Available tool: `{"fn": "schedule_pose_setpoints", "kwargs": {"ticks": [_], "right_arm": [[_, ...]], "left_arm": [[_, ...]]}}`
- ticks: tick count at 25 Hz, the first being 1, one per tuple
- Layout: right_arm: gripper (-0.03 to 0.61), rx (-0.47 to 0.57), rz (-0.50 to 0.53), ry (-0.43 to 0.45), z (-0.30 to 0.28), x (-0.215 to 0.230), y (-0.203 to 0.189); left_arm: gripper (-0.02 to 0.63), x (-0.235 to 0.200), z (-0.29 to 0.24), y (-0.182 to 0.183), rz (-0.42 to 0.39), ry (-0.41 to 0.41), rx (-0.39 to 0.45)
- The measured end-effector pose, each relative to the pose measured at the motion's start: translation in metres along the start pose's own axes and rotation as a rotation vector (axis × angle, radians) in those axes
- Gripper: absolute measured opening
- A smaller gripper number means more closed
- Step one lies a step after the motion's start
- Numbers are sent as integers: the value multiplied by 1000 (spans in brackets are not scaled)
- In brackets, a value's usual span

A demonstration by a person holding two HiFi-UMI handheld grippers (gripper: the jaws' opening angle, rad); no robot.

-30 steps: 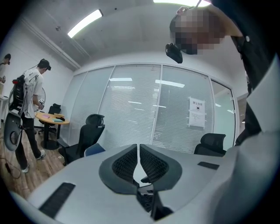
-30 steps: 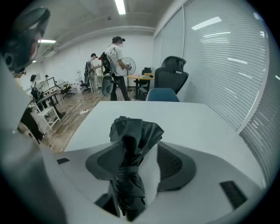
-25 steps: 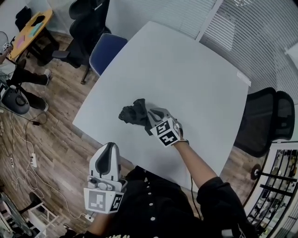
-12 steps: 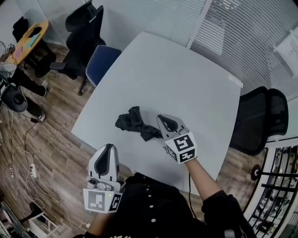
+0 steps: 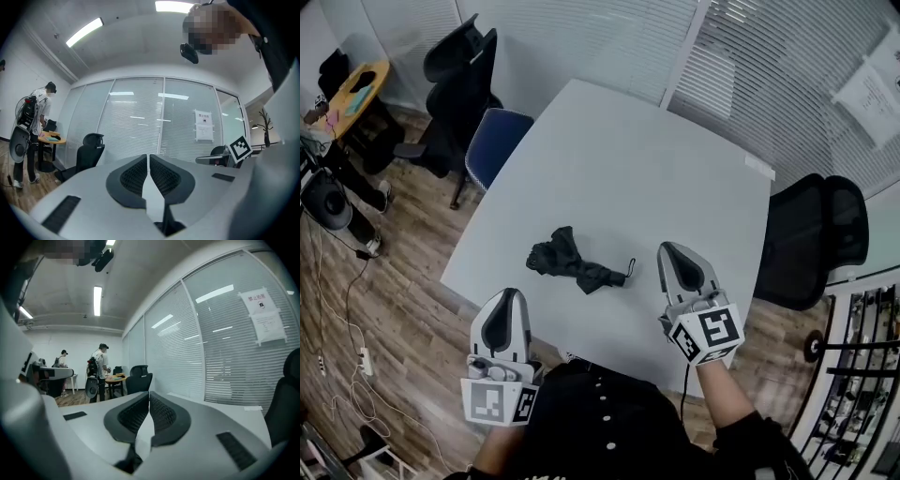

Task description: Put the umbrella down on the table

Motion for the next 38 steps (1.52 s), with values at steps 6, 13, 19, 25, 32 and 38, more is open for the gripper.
{"fn": "schedule_pose_setpoints", "kwargs": {"ticks": [6, 13, 19, 25, 32, 38], "right_arm": [[32, 98, -14, -87, 40, 13, 23], [32, 165, -16, -185, 79, 25, 42], [32, 191, -43, -261, 106, 34, 36], [32, 196, -38, -326, 123, 40, 28], [32, 205, -34, -357, 137, 43, 25], [32, 206, -20, -348, 135, 39, 26]], "left_arm": [[26, -2, -3, 7, -15, -7, 27], [26, -4, -3, 13, -27, -8, 45], [26, -7, -3, 18, -38, -4, 55], [26, -10, -1, 20, -46, 0, 66], [26, -14, 3, 20, -47, 13, 75], [26, -11, 3, 25, -56, 7, 80]]}}
Point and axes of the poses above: the fingertips, and each gripper's own axes: z backward along the fingers, x to its right, y out of its top, the point moved 8 cm from there along z, backward along the fingers, and after that the axes turned 4 degrees about z, right-handed, at the moved point
